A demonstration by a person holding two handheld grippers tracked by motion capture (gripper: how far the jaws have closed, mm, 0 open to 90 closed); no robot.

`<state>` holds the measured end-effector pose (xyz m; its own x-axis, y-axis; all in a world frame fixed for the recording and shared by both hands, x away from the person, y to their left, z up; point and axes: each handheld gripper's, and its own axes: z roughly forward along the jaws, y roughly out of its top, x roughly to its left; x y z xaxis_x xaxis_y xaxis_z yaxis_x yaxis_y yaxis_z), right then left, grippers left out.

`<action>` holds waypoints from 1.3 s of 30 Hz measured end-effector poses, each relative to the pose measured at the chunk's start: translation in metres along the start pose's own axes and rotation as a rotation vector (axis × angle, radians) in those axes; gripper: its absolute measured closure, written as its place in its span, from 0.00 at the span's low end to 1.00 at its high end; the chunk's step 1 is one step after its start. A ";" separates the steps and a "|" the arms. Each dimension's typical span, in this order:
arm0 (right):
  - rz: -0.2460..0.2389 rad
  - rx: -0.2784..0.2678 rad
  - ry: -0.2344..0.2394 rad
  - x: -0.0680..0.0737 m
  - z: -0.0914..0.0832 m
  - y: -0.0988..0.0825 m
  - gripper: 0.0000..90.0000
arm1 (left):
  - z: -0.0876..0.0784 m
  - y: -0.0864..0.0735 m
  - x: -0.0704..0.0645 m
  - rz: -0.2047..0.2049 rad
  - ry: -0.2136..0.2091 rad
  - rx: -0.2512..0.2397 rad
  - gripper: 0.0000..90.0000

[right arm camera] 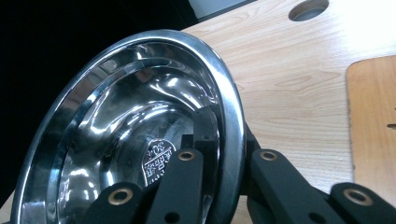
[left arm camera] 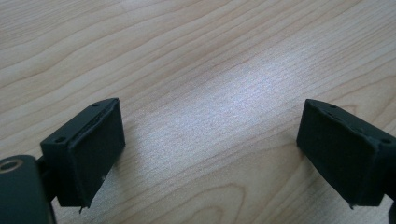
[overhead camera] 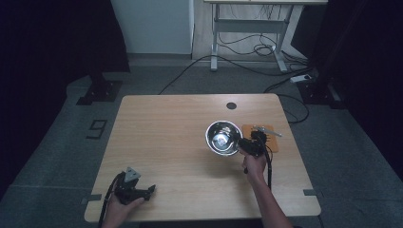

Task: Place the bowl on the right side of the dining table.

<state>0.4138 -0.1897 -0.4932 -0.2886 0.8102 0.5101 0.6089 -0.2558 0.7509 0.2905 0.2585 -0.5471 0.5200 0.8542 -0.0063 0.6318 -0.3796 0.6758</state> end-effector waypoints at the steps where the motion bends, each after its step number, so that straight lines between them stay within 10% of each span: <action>1: 0.002 -0.002 -0.001 -0.001 0.000 0.000 0.96 | 0.000 0.000 0.000 0.000 0.000 0.000 0.08; 39: 0.077 -0.065 -0.078 -0.038 -0.015 0.015 0.96 | 0.000 0.000 0.000 0.000 0.000 0.000 0.08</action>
<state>0.4230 -0.2318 -0.4951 -0.1831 0.8249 0.5348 0.5772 -0.3501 0.7377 0.2905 0.2585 -0.5471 0.5203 0.8540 -0.0063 0.6316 -0.3799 0.6758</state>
